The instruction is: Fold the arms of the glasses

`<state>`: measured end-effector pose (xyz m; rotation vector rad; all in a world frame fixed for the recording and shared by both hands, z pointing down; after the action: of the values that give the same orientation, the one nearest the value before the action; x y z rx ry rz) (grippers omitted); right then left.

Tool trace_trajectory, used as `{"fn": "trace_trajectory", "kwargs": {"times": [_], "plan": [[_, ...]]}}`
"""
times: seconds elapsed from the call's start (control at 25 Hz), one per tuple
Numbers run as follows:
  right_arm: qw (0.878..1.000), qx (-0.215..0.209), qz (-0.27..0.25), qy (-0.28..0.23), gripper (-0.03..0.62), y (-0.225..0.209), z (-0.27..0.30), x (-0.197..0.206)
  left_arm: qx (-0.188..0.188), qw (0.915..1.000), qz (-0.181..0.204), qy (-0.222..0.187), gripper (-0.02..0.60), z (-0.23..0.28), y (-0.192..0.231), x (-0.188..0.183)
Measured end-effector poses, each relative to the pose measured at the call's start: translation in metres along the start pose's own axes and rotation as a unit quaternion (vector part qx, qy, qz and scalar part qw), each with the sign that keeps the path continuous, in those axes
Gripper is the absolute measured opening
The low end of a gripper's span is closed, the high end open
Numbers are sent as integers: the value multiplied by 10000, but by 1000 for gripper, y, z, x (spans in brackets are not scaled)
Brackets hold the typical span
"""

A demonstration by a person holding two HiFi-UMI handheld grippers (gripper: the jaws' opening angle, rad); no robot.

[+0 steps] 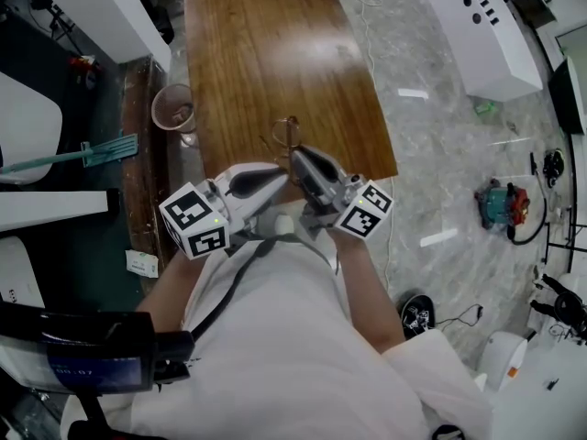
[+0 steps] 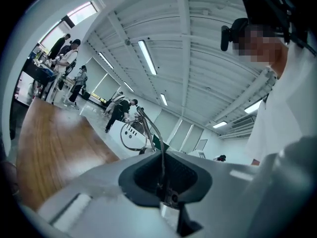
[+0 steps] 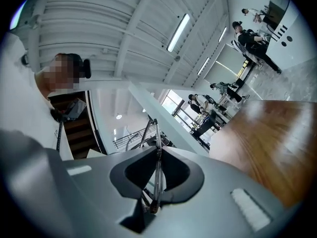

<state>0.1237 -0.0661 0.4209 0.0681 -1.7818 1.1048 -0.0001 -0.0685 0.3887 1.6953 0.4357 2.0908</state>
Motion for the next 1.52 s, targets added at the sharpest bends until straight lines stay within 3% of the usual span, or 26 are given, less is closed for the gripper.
{"fn": "trace_trajectory", "kwargs": {"times": [0.32,0.52,0.68,0.76,0.88,1.32,1.52], "plan": [[9961,-6,-694,546,32,5,2,10,8,9987,-510,56,23,2,10,13],[9888,120,-1111,985,34,2,1,15,51,9966,-768,307,26,1,15,24],[9926,256,-872,808,34,-8,-3,13,-140,9965,-722,392,57,-2,17,27],[9928,301,-818,825,34,-14,-5,11,-176,9972,-690,248,26,-4,18,22],[9903,273,-913,1015,34,-15,0,13,-97,9974,-715,39,6,-2,18,12],[9812,103,-1306,1415,34,-18,27,15,-184,9966,-806,-24,5,-5,41,10],[9840,170,-1148,1352,34,-25,18,16,-294,9963,-805,-27,6,0,38,16]]}}
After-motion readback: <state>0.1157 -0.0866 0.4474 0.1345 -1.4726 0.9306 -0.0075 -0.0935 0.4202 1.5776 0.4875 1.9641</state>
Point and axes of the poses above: the fingertips, and each gripper's own axes: z forward along the fingers, y to its left, x out of its underside, the point moved 6 cm from there along -z, backward along the fingers, and after that the axes turned 10 degrees about y, right-handed, at the moved point
